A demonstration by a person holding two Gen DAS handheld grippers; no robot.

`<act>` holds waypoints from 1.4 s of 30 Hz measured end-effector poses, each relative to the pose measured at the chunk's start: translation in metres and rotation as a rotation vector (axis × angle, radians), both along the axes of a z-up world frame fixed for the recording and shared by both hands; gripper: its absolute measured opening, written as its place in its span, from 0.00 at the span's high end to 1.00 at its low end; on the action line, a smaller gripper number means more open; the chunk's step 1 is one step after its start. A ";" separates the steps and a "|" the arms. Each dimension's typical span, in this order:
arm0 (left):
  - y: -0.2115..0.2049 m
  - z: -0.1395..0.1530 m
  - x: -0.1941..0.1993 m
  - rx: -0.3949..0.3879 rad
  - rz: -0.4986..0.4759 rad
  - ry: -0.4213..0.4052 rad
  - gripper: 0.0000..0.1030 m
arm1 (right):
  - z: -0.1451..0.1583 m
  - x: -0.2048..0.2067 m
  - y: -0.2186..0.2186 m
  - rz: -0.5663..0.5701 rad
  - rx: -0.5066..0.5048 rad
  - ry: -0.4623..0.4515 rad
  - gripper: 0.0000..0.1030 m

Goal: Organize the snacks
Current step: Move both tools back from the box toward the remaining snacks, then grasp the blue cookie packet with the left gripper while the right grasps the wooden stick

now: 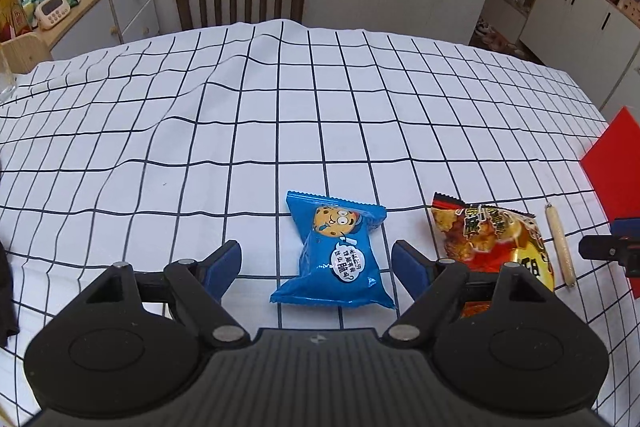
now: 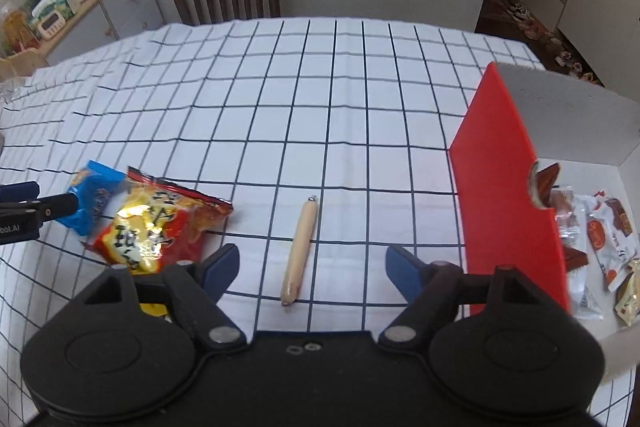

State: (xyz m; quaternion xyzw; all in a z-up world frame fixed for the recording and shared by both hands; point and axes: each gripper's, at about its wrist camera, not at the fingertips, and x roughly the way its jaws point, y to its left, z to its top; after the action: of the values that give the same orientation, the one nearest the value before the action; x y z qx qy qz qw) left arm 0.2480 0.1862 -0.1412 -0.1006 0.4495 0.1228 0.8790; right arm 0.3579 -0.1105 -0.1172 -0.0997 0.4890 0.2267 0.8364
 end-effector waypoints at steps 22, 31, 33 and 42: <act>0.004 -0.017 0.026 -0.023 -0.021 0.034 0.60 | -0.037 0.020 0.031 0.010 -0.083 0.024 0.72; -0.002 -0.014 0.020 -0.003 -0.020 0.041 0.67 | -0.037 0.015 0.039 0.032 -0.091 0.001 0.91; -0.003 -0.014 0.017 -0.007 -0.019 0.044 0.67 | -0.036 0.012 0.038 0.031 -0.092 -0.010 0.91; -0.011 -0.004 0.000 -0.020 0.000 0.045 0.67 | -0.022 -0.004 0.026 0.035 -0.055 -0.014 0.91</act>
State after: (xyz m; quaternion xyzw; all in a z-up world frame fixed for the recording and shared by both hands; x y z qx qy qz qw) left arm 0.2480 0.1752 -0.1452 -0.1066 0.4704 0.1204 0.8677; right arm 0.3536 -0.0850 -0.1395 -0.1328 0.4872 0.2273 0.8327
